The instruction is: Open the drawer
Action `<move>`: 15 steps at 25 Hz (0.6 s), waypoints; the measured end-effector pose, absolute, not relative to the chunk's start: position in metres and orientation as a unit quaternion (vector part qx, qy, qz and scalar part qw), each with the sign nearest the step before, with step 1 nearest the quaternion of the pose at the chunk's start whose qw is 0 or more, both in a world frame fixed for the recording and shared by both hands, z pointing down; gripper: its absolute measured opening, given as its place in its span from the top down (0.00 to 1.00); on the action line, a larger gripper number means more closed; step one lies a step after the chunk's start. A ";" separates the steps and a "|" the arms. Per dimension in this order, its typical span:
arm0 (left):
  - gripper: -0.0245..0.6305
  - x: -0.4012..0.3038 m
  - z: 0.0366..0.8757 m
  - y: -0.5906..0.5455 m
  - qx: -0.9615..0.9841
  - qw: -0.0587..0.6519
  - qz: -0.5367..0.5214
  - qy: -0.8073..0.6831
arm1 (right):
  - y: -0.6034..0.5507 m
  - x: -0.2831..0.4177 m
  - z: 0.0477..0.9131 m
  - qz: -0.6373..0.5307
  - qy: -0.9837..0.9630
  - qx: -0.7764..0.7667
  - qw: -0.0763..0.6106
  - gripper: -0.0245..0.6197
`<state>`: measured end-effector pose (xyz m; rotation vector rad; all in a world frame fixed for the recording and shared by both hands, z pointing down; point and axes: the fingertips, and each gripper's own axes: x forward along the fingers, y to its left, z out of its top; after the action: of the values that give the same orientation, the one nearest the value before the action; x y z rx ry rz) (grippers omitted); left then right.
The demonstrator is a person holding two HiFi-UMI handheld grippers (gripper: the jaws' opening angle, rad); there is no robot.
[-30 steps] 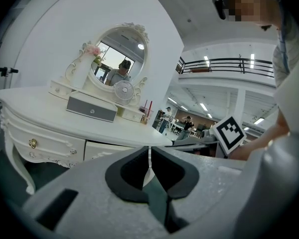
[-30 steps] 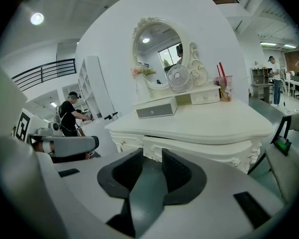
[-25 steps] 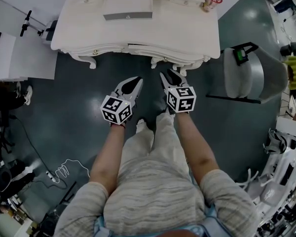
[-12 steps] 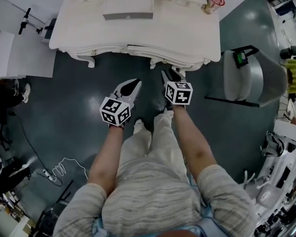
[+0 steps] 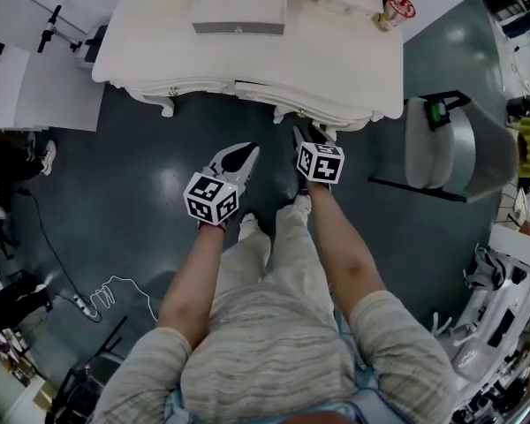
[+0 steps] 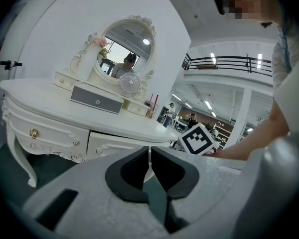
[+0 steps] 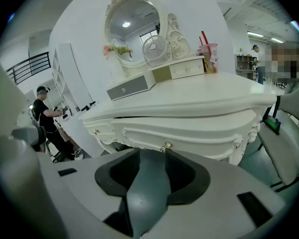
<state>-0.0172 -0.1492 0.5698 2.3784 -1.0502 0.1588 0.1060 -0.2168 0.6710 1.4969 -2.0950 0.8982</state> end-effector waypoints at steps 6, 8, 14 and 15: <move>0.92 -0.016 0.576 -0.150 0.877 0.276 0.061 -0.390 | -0.226 0.105 0.682 0.326 -0.747 0.536 0.220 0.77; 0.92 -0.015 0.579 -0.151 0.875 0.279 0.062 -0.390 | -0.231 0.107 0.686 0.331 -0.743 0.537 0.222 0.77; 0.92 -0.012 0.584 -0.157 0.873 0.284 0.061 -0.392 | -0.241 0.107 0.696 0.340 -0.739 0.535 0.228 0.75; 0.92 -0.012 0.585 -0.158 0.872 0.285 0.061 -0.393 | -0.241 0.106 0.698 0.340 -0.739 0.535 0.230 0.75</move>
<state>-0.0122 -0.1576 0.5848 2.3339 -1.0501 0.1636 0.1064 -0.2413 0.6981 1.4712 -2.0321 0.9365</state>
